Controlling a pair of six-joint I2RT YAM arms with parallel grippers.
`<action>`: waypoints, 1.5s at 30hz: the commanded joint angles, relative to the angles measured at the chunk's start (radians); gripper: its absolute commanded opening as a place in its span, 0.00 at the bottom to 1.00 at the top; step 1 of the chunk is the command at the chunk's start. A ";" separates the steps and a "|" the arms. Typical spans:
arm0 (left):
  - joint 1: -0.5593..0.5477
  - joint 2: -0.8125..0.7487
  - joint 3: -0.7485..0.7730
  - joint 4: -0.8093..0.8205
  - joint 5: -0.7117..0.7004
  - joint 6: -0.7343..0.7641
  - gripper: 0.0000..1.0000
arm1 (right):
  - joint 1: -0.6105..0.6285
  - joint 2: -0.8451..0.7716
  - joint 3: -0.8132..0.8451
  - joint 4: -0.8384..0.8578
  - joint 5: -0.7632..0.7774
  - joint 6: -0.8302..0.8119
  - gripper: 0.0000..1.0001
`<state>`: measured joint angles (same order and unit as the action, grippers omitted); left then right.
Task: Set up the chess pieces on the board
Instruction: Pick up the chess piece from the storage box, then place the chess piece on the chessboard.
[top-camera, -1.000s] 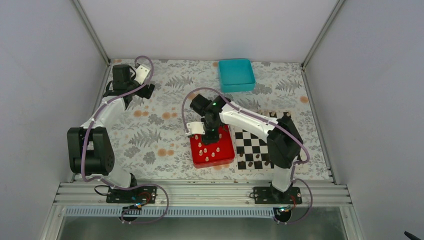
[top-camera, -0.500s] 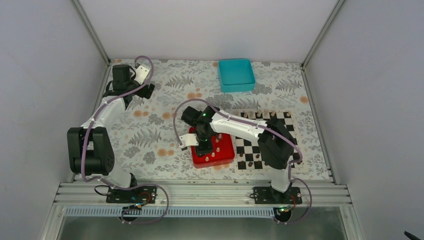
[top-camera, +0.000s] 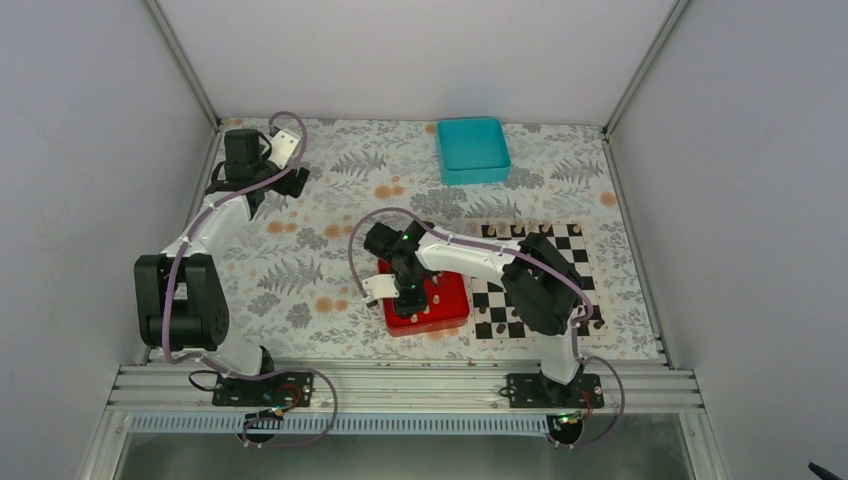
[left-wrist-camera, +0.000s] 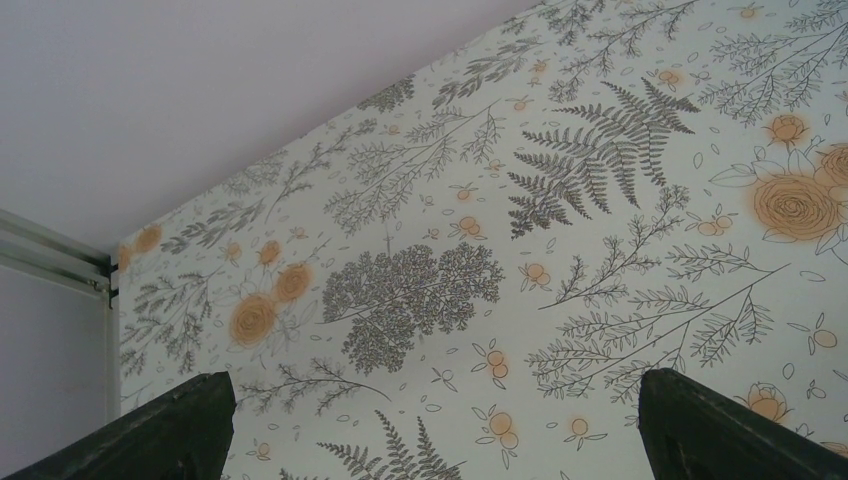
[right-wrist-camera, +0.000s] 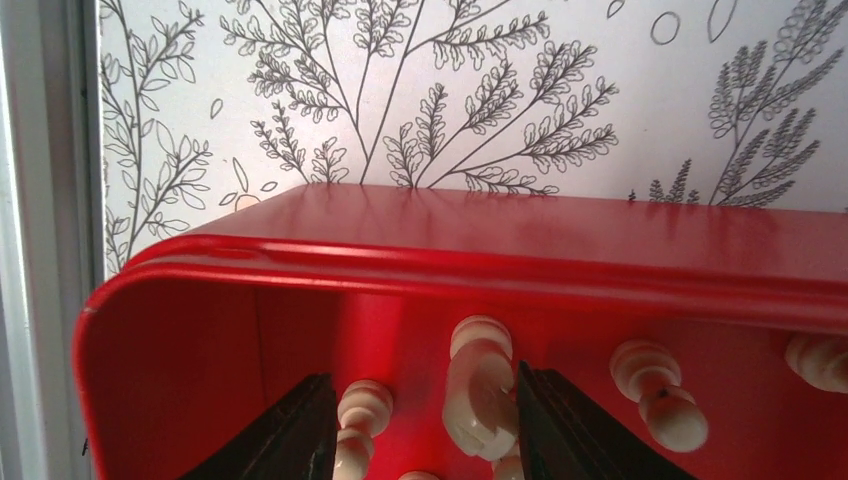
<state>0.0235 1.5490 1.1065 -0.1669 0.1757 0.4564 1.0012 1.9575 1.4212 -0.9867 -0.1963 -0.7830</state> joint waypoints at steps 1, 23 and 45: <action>0.006 -0.019 -0.012 0.015 0.002 -0.001 1.00 | 0.011 0.022 -0.021 0.029 0.013 0.007 0.46; 0.008 -0.020 -0.014 0.017 0.008 -0.001 1.00 | -0.154 -0.141 0.123 -0.061 0.052 0.009 0.08; 0.010 -0.028 -0.013 0.017 0.025 -0.002 1.00 | -1.166 -0.033 0.196 -0.073 0.088 -0.156 0.09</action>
<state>0.0265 1.5478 1.1065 -0.1665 0.1783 0.4564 -0.1276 1.8683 1.6230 -1.0595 -0.1101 -0.9020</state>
